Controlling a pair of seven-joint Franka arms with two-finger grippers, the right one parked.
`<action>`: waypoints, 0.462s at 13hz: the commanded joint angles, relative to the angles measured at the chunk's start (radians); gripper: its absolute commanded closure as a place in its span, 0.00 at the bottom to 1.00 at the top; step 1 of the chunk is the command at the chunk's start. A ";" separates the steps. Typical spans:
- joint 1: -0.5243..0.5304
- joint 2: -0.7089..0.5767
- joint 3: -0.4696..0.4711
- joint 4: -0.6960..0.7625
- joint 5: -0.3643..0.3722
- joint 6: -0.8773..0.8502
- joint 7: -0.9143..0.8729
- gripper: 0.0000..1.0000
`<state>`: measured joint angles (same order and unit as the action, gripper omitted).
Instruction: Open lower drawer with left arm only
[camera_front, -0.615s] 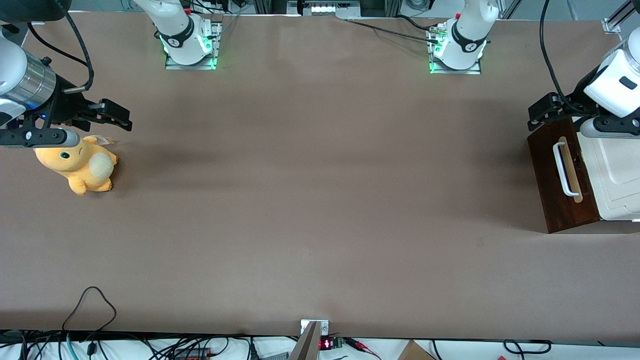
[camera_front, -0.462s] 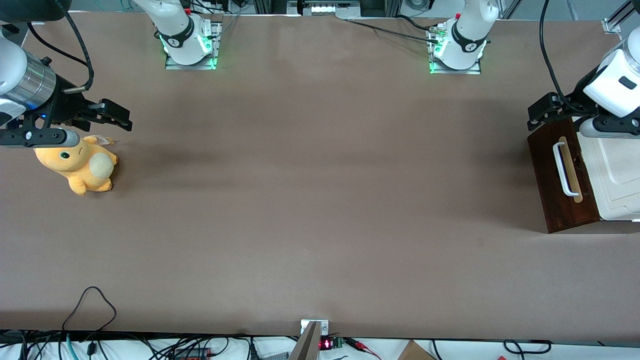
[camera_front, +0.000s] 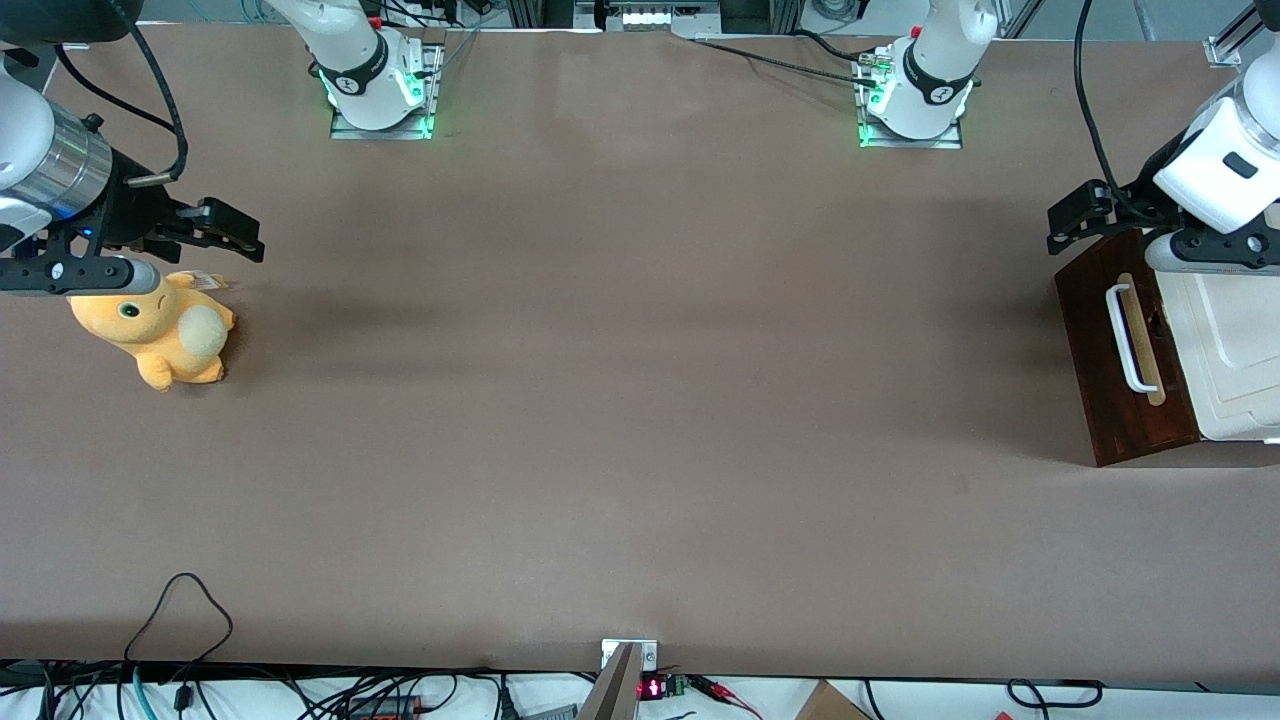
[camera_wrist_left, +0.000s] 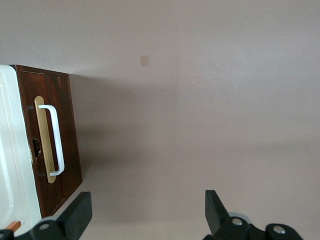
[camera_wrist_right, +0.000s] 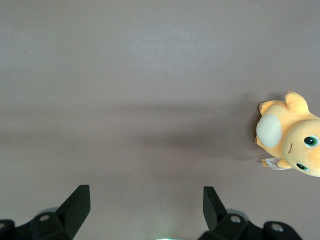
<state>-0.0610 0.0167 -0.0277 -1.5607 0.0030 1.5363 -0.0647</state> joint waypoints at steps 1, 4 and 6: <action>0.001 -0.003 0.003 -0.001 -0.009 -0.021 0.013 0.00; 0.007 0.028 -0.087 -0.019 0.177 -0.037 -0.070 0.00; 0.027 0.046 -0.202 -0.056 0.334 -0.077 -0.226 0.00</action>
<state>-0.0490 0.0433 -0.1245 -1.5895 0.2138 1.4901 -0.1671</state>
